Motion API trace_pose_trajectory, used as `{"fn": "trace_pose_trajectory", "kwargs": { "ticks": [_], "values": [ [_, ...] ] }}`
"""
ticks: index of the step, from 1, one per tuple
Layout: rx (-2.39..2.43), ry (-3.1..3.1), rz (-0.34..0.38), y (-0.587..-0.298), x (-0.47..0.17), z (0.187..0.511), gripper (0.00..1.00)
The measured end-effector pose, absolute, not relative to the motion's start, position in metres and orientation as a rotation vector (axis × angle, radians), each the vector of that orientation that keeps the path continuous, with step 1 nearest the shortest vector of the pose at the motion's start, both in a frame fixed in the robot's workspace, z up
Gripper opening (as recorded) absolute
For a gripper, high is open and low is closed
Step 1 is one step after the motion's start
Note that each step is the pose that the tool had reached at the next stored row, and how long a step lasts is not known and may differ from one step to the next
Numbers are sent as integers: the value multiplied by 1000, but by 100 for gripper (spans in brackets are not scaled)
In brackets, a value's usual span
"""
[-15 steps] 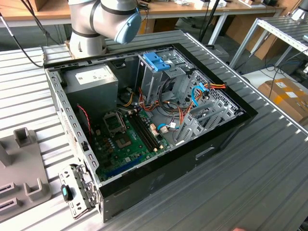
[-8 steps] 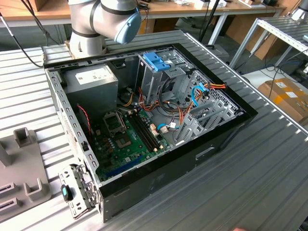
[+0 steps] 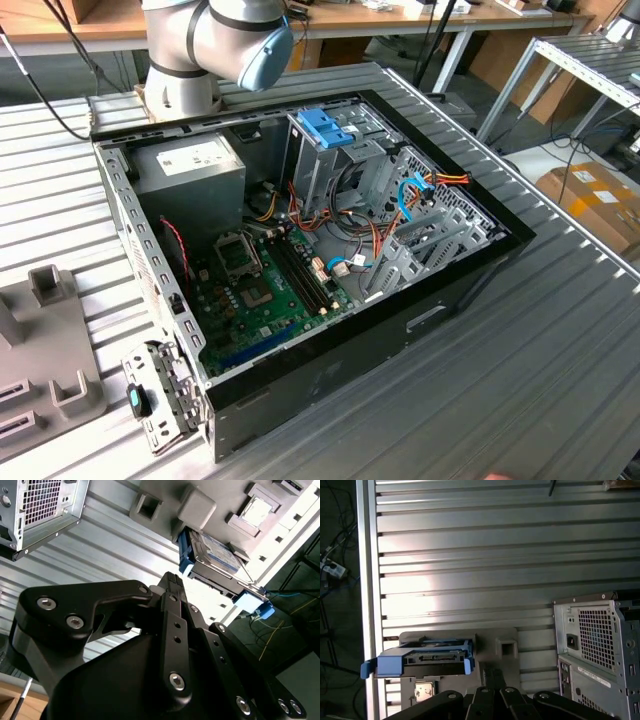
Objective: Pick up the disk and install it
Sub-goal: 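Reach for the disk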
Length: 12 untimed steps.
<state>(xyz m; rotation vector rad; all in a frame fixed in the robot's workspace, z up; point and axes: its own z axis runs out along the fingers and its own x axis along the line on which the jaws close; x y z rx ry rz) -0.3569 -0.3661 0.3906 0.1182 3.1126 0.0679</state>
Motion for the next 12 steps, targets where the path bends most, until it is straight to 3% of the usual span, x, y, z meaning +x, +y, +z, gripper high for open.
{"fn": "trace_pose_trajectory", "kwargs": {
  "ticks": [12],
  "values": [
    [118, 3113, 68, -366, -394, 390, 11]
  ]
}}
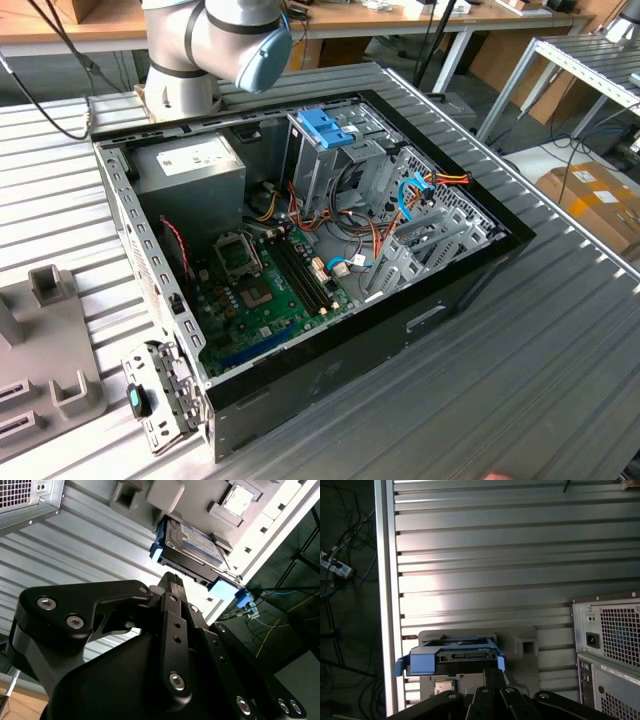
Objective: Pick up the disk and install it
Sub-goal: 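Reach for the disk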
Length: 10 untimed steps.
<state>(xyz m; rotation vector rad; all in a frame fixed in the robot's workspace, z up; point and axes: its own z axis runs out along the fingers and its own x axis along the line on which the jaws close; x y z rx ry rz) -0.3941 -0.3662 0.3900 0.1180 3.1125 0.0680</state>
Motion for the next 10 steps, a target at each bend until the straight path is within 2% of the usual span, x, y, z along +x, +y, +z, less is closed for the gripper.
{"fn": "trace_pose_trajectory", "kwargs": {
  "ticks": [10],
  "values": [
    [67, 3115, 67, -366, -402, 389, 11]
  ]
}}
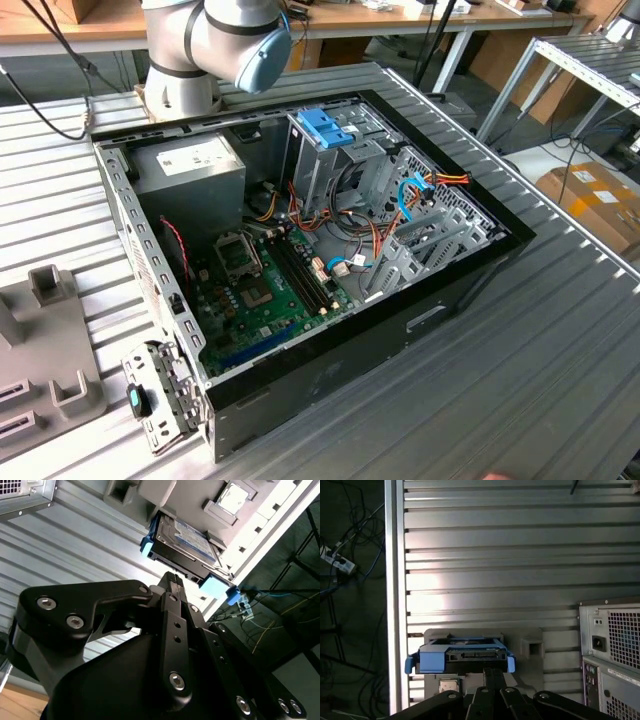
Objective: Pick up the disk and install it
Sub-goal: 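Reach for the disk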
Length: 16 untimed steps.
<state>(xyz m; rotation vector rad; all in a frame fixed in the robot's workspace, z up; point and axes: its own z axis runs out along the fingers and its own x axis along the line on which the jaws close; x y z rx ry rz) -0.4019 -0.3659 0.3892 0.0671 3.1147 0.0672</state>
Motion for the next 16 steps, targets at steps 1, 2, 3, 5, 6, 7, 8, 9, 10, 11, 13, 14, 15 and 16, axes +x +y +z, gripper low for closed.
{"fn": "trace_pose_trajectory", "kwargs": {
  "ticks": [1, 2, 3, 5, 6, 7, 8, 9, 10, 11, 13, 14, 15, 16],
  "values": [
    [67, 3115, 67, -366, -402, 389, 11],
    [66, 3115, 67, -366, -402, 389, 11],
    [66, 3115, 67, -366, -402, 389, 11],
    [66, 3115, 67, -366, -402, 389, 11],
    [66, 3115, 67, -366, -402, 389, 11],
    [65, 3115, 67, -366, -402, 389, 11],
    [65, 3115, 67, -366, -402, 389, 11],
    [65, 3115, 67, -366, -402, 389, 11],
    [65, 3115, 67, -366, -402, 389, 11],
    [65, 3115, 67, -366, -402, 389, 11],
    [65, 3115, 66, -366, -403, 389, 11],
    [65, 3115, 66, -366, -404, 389, 11],
    [65, 3115, 67, -366, -406, 389, 11],
    [65, 3115, 67, -366, -408, 389, 11]
  ]
}}
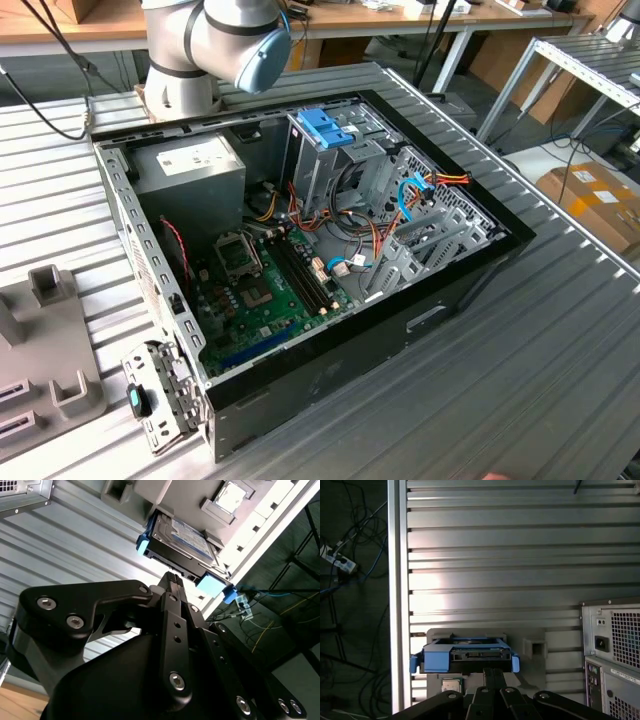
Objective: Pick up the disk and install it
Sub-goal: 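Reach for the disk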
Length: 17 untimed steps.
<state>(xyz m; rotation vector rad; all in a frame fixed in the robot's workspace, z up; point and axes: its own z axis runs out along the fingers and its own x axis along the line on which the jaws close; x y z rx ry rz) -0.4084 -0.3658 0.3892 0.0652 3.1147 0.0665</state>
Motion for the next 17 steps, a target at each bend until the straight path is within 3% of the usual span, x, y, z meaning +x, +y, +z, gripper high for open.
{"fn": "trace_pose_trajectory", "kwargs": {
  "ticks": [17],
  "values": [
    [65, 3115, 57, -366, -447, 383, 11]
  ]
}}
